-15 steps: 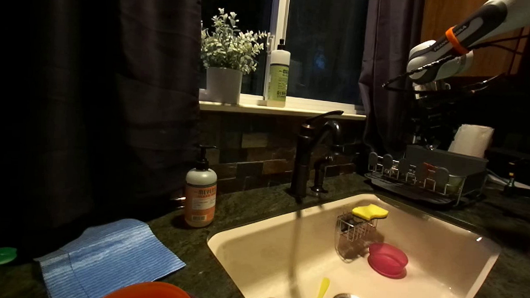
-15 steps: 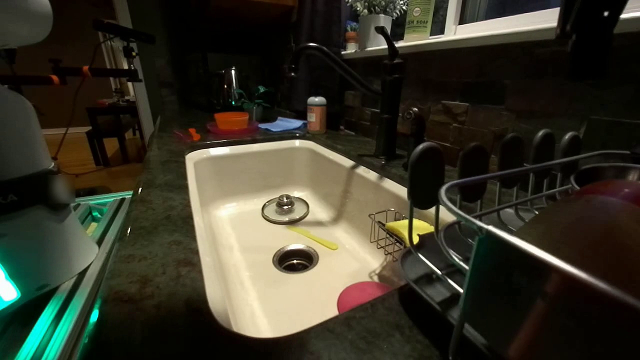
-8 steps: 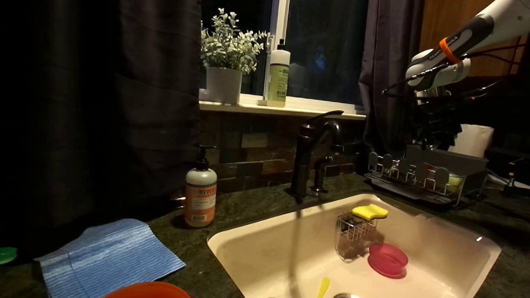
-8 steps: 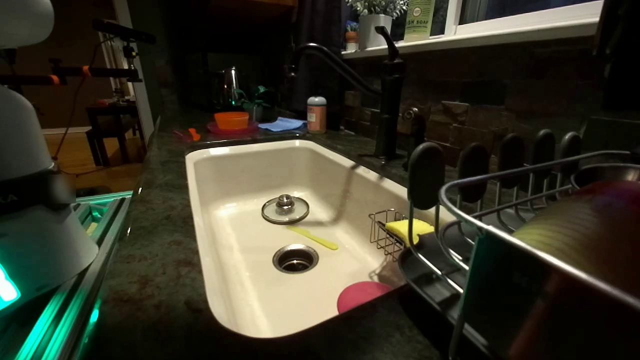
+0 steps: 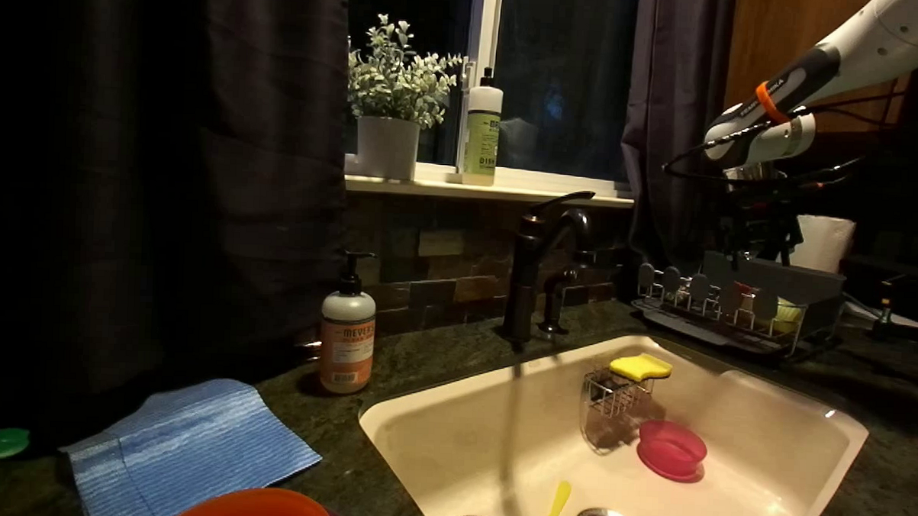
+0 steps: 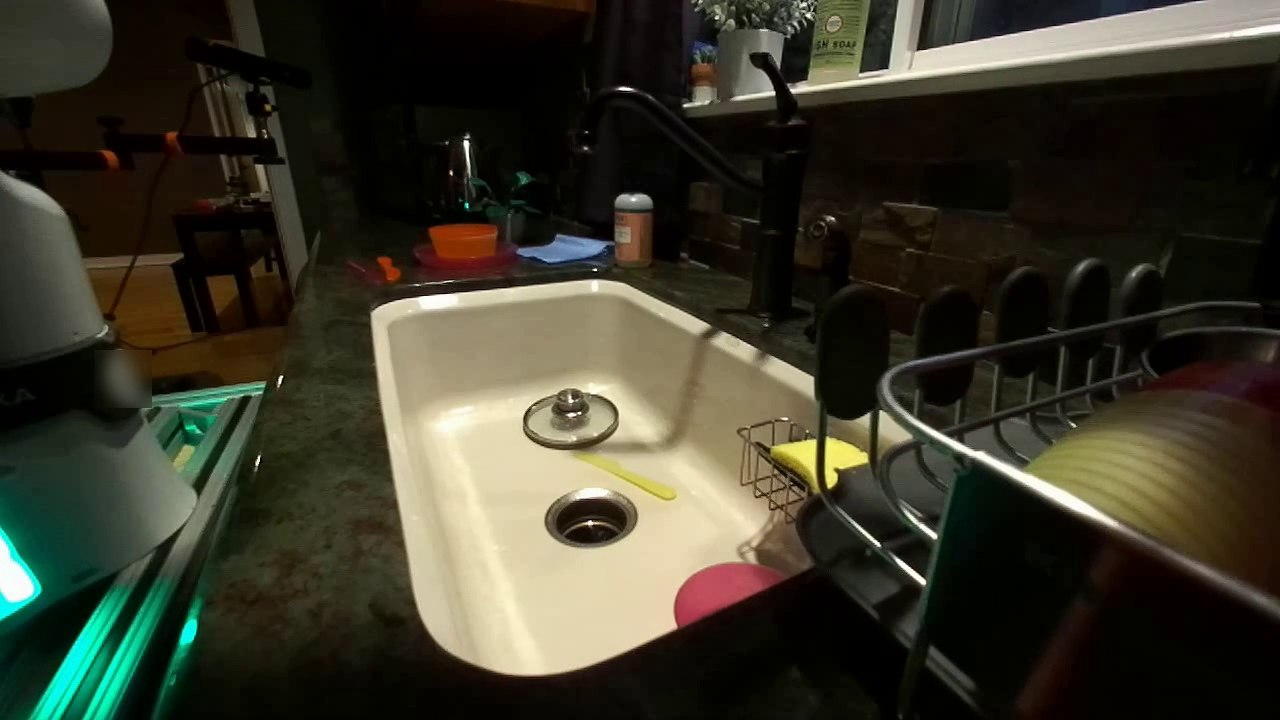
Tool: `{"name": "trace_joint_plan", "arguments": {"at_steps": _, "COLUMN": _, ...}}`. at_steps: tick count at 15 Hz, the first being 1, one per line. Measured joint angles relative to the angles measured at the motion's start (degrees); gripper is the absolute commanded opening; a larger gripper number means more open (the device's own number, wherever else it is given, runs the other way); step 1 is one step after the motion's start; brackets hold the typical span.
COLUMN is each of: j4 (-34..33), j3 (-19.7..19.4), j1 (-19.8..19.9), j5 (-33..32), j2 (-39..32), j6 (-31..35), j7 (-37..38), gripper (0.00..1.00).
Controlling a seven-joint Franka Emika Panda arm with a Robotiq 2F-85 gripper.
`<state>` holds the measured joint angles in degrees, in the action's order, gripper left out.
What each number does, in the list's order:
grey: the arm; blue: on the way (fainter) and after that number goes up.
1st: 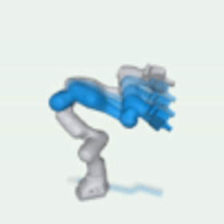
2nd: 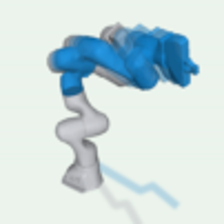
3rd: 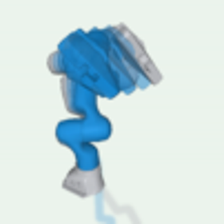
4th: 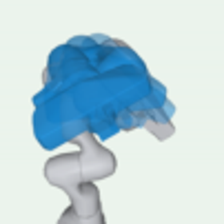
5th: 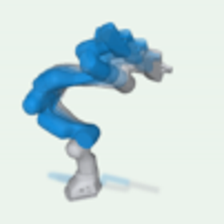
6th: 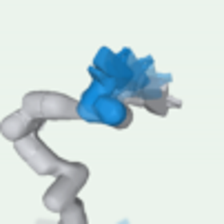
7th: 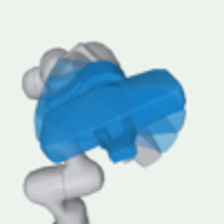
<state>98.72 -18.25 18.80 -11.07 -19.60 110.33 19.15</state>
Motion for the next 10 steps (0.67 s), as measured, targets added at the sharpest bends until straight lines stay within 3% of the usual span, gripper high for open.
{"name": "trace_joint_plan", "arguments": {"at_steps": 10, "j4": -2.0, "j3": -0.43, "j1": 0.68, "j5": 1.74, "j2": -3.43, "j6": 0.0, "j7": 0.06, "gripper": 1.0}}
